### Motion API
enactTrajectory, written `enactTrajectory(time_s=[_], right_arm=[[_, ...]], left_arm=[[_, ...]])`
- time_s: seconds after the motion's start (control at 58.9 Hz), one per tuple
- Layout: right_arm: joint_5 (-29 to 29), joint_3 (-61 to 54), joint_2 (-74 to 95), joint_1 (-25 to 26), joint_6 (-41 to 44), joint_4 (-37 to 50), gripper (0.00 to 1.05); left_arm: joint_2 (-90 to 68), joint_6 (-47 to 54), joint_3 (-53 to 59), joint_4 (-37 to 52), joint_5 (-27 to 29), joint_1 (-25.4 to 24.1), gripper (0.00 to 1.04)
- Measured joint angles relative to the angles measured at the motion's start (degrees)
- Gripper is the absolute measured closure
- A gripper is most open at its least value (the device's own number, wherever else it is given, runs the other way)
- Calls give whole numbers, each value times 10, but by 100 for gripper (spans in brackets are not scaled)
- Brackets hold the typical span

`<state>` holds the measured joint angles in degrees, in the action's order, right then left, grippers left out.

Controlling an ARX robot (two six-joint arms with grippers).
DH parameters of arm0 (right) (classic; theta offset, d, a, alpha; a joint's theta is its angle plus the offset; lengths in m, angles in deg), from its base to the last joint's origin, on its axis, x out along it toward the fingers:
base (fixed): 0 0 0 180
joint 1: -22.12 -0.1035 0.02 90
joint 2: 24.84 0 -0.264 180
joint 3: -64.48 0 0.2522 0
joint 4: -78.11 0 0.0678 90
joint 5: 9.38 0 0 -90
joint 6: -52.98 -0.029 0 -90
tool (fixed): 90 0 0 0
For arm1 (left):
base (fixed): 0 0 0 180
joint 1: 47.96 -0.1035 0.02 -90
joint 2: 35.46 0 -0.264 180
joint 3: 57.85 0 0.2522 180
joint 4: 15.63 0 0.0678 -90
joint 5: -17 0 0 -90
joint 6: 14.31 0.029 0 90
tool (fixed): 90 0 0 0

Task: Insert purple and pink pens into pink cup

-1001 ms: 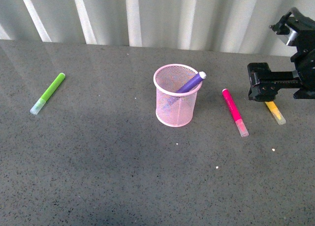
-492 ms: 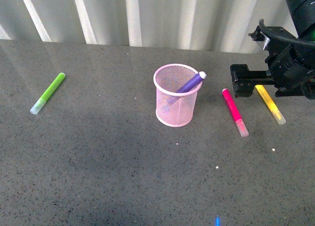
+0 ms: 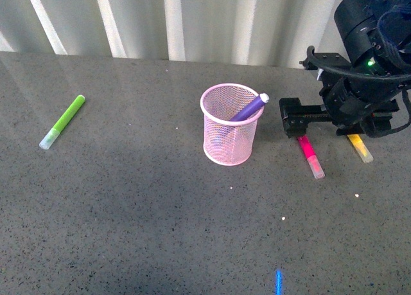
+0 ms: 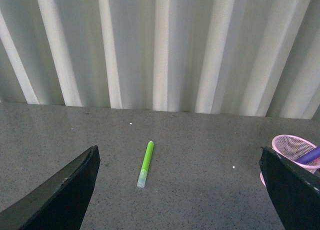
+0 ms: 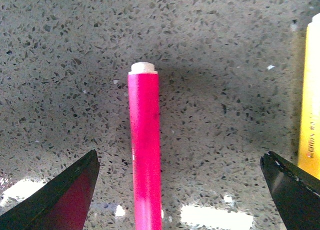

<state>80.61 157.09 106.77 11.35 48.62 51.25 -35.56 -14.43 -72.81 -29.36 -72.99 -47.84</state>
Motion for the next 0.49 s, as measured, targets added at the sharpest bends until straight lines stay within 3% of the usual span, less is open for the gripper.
enactTrajectory(time_s=[0.356,0.492], right_arm=[[-5,41,33,-4,-3,-12,7],[-21,57,40,-4,-12,-14,24]], left_arm=[[0,0,0,0,0,0,7],[0,0,0,0,0,0,7]])
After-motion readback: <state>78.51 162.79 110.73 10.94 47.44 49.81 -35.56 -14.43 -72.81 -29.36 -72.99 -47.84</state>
